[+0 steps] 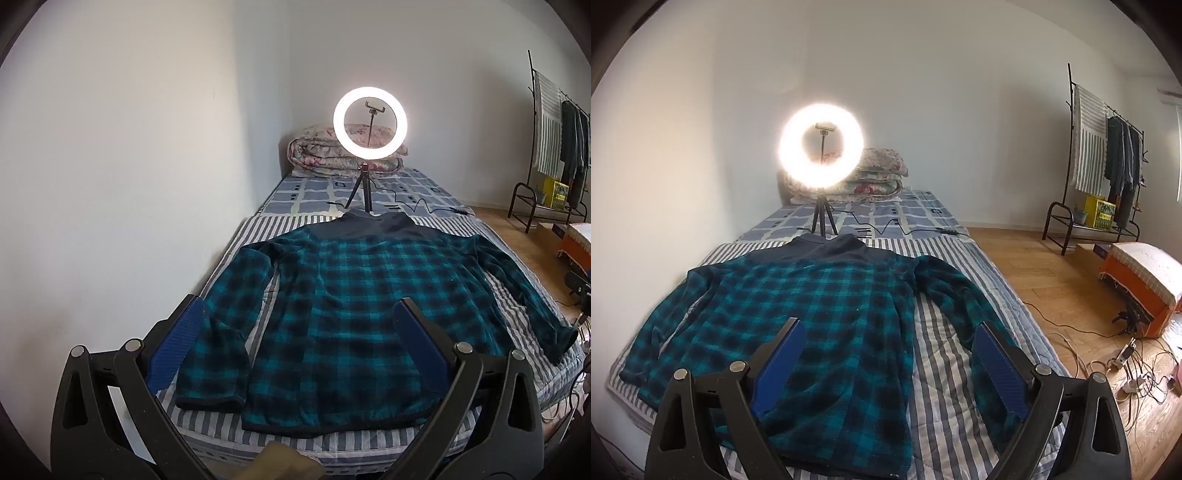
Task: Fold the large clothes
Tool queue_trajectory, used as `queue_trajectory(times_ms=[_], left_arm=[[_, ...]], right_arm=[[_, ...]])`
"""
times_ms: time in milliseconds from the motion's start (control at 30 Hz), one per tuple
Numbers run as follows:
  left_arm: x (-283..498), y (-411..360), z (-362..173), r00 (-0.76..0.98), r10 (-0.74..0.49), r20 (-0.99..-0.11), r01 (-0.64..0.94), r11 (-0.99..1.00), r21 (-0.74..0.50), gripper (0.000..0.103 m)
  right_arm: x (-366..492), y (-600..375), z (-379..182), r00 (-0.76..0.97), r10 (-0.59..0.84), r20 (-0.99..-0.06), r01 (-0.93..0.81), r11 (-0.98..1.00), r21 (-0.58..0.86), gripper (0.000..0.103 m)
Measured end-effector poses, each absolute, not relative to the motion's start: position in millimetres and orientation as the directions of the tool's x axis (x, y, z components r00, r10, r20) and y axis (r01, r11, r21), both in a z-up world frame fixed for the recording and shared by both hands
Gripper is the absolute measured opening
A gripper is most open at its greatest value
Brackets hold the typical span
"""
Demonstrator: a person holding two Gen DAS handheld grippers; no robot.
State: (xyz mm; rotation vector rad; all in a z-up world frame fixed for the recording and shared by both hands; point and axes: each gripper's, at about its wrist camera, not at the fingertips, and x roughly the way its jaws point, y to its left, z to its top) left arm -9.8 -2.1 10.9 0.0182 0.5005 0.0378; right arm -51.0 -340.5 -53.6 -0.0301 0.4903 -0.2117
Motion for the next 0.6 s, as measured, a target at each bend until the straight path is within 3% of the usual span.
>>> queue_trajectory(times_ms=[600], left_arm=[[-10.9,-4.5,16.2,0.881,0.047,-0.47,-0.035,0.999,0.035,0.103]], right_arm=[[-47.8,-333.4,-54.8,0.863,-0.195,-0.466,0.18,0.981,-0.078,0.095]])
